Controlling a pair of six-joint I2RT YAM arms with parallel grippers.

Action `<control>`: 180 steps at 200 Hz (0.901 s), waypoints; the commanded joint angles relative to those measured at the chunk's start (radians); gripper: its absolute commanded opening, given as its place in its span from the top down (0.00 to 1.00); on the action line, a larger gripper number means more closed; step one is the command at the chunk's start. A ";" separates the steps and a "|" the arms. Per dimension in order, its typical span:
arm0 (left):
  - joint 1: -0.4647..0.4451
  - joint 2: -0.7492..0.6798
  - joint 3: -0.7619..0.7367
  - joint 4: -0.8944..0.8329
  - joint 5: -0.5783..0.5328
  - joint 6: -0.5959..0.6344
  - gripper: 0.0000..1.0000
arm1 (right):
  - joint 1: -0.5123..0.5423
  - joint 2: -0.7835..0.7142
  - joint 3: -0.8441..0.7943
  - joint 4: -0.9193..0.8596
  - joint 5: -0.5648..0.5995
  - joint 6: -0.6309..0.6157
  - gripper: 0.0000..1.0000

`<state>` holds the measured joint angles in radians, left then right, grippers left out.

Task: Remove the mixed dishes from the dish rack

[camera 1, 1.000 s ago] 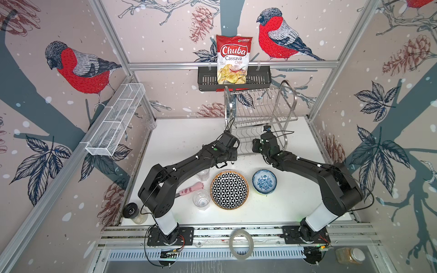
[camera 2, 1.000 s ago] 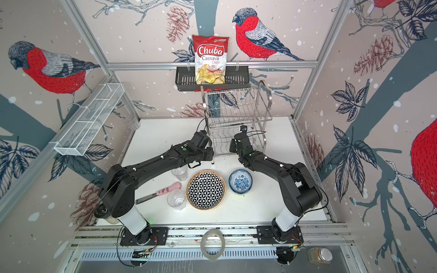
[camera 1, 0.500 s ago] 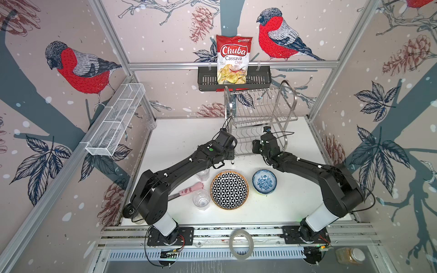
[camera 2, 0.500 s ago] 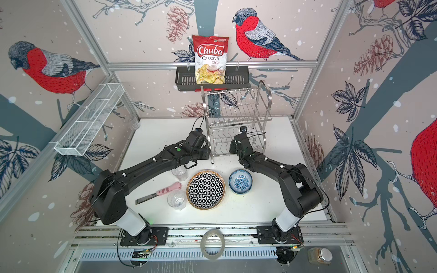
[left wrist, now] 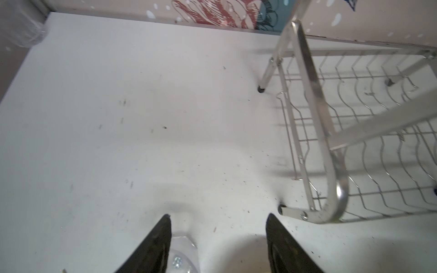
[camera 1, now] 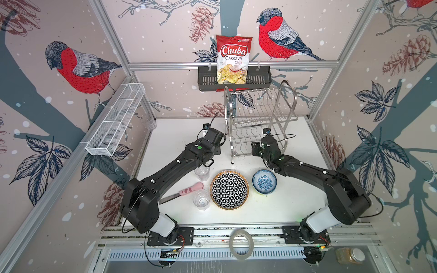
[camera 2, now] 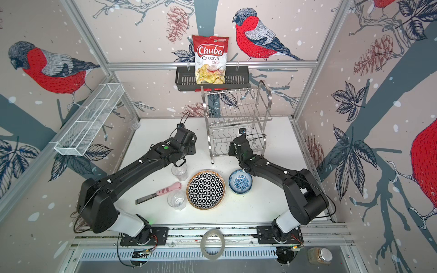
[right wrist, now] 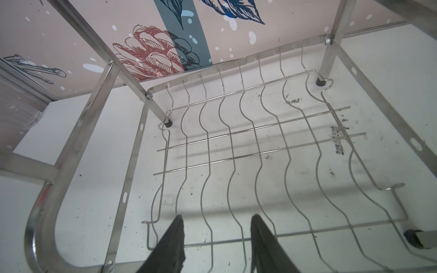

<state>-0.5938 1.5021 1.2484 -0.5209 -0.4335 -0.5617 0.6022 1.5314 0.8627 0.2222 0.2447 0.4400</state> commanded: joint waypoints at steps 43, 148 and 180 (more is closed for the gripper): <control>0.193 0.098 0.061 -0.045 -0.065 -0.004 0.33 | 0.008 -0.099 -0.068 -0.011 0.016 0.027 0.52; 0.404 0.489 0.458 -0.030 -0.116 0.124 0.32 | 0.011 -0.225 -0.113 -0.038 -0.025 0.045 0.51; 0.473 0.641 0.655 -0.060 -0.138 0.168 0.32 | 0.011 -0.235 -0.108 -0.064 -0.018 0.045 0.51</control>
<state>-0.1574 2.0586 1.7905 -0.5446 -0.5304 -0.4450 0.6121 1.3048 0.7513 0.1905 0.2279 0.4740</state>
